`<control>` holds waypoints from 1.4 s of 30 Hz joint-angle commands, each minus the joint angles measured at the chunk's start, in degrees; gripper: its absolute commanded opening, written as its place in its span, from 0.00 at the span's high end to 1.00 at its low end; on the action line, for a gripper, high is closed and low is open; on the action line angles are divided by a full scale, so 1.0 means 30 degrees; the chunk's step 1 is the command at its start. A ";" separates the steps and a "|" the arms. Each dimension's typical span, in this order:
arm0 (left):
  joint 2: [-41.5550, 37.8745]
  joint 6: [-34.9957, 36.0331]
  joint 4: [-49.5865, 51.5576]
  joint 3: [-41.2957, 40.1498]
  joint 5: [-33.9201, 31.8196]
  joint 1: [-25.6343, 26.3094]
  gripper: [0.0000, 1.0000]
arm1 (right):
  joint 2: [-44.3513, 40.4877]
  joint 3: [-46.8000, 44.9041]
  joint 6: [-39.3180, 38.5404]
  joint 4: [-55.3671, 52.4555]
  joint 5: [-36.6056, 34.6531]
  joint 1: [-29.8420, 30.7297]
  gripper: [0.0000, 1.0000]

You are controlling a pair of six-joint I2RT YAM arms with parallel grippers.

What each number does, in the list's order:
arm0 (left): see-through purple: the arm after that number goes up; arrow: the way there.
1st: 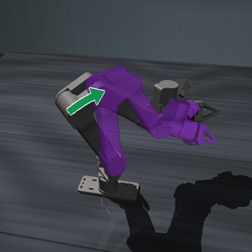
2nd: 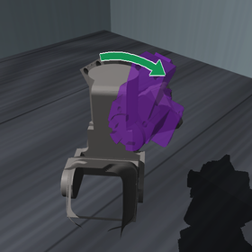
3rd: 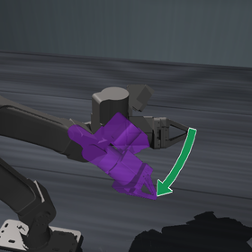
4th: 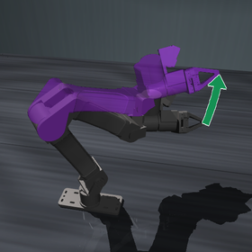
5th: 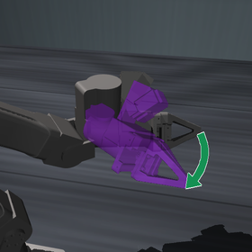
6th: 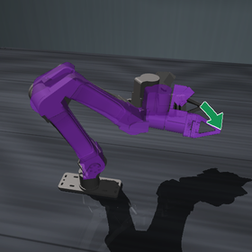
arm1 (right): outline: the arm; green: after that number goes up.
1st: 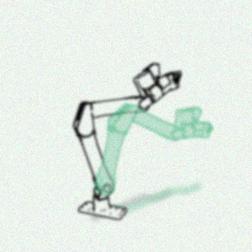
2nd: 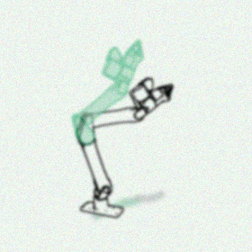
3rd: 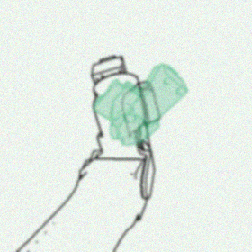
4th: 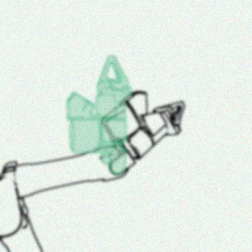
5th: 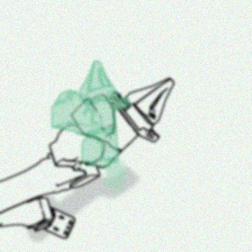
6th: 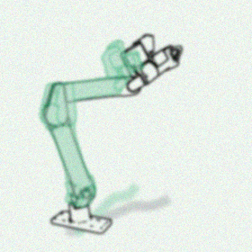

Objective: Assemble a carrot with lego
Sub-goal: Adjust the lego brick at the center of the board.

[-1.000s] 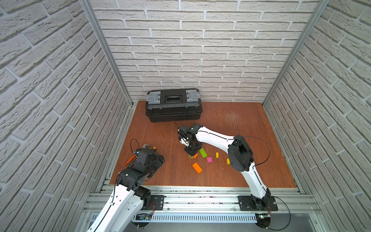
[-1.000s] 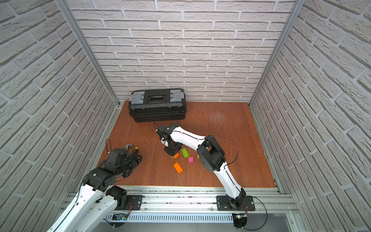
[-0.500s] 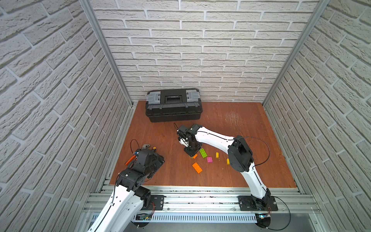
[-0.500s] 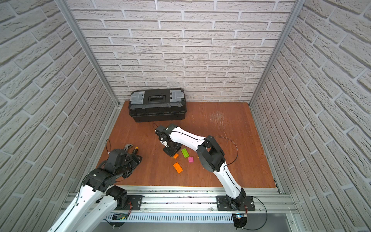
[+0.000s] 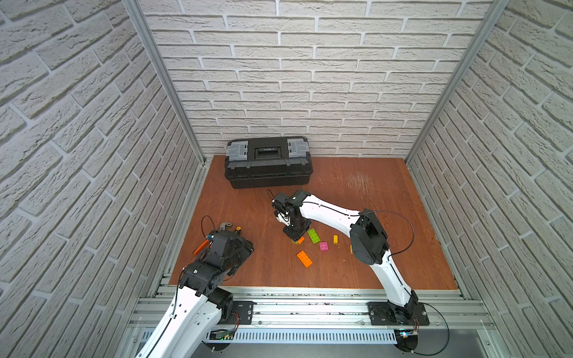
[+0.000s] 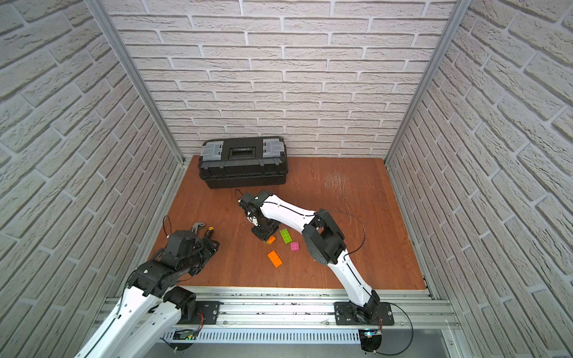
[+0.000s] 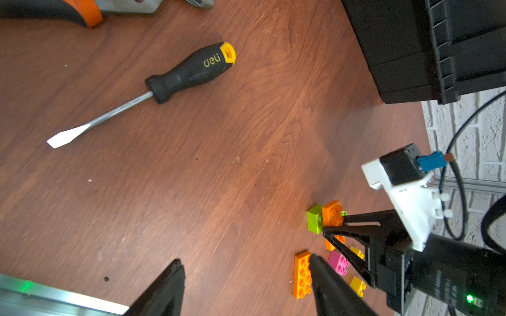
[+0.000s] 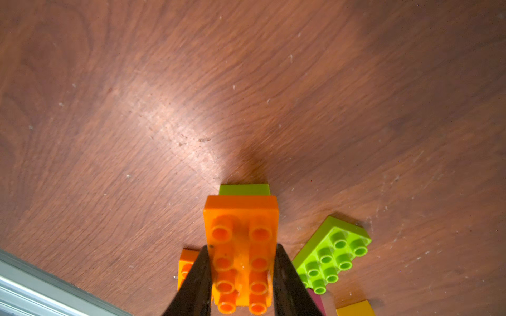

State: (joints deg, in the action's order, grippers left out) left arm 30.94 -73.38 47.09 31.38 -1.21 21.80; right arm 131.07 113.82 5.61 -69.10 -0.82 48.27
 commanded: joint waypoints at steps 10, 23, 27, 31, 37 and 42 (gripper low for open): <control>-0.0315 -0.0060 0.0242 -0.0274 -0.0182 -0.0110 0.26 | 0.0447 0.0351 0.0320 -0.0195 -0.0079 0.0140 0.86; -0.0288 -0.0064 0.0200 -0.0318 -0.0182 -0.0144 0.26 | 0.1041 0.0465 0.0368 0.0167 0.0039 0.0140 0.84; -0.0262 -0.0031 0.0205 -0.0322 -0.0185 -0.0148 0.26 | 0.1267 0.0441 0.0386 0.0328 0.0013 0.0140 0.84; -0.0235 0.0001 0.0155 -0.0294 -0.0197 -0.0148 0.26 | 0.1436 0.0354 0.0422 0.0547 -0.0038 0.0140 0.84; -0.0008 0.0056 -0.0074 -0.0289 -0.0169 -0.0119 0.26 | 0.1894 0.0258 0.0559 0.0839 0.0055 0.0142 0.83; 0.0258 0.0124 -0.0250 -0.0234 -0.0109 -0.0148 0.26 | 0.2395 -0.0216 0.0748 0.1317 0.0302 0.0162 0.64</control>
State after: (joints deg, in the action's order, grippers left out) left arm 31.29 -73.52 47.59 31.05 -1.19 21.76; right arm 133.75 114.91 6.52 -68.95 -0.73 48.27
